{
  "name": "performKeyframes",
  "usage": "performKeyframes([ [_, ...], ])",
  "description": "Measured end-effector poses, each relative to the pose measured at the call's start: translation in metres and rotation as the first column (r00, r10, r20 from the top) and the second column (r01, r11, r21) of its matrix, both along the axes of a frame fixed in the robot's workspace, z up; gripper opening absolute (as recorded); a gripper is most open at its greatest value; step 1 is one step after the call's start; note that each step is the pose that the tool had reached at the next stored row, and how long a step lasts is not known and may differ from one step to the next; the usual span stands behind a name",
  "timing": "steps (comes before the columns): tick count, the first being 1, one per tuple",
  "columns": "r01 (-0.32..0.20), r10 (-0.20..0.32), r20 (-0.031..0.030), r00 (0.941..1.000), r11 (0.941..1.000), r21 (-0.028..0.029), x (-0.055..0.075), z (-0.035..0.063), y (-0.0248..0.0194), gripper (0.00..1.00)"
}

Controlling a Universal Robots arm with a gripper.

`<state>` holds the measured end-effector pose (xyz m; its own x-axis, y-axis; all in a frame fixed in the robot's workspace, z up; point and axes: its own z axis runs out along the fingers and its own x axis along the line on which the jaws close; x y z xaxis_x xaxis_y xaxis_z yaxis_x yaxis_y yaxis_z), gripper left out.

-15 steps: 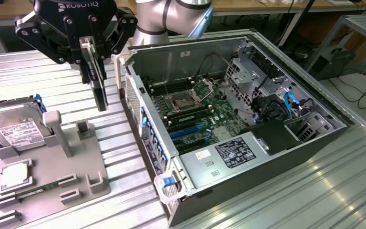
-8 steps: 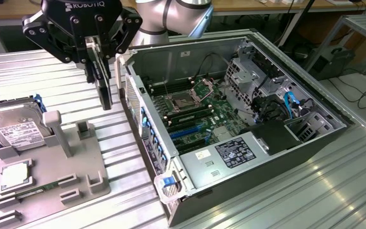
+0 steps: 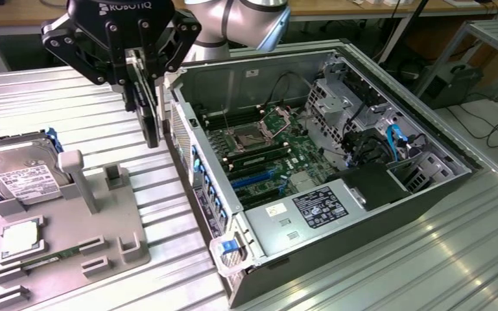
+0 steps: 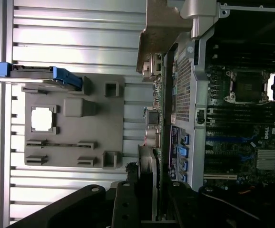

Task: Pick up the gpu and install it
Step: 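Pick up the gpu and move the gpu toward the slot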

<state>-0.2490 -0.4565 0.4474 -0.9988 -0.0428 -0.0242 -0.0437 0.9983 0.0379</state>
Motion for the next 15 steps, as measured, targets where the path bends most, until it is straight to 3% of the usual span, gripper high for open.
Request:
performKeyframes([
  [15,0.0,0.0,0.0,1.0,1.0,0.0,0.02,-0.0001,0.0,0.28],
])
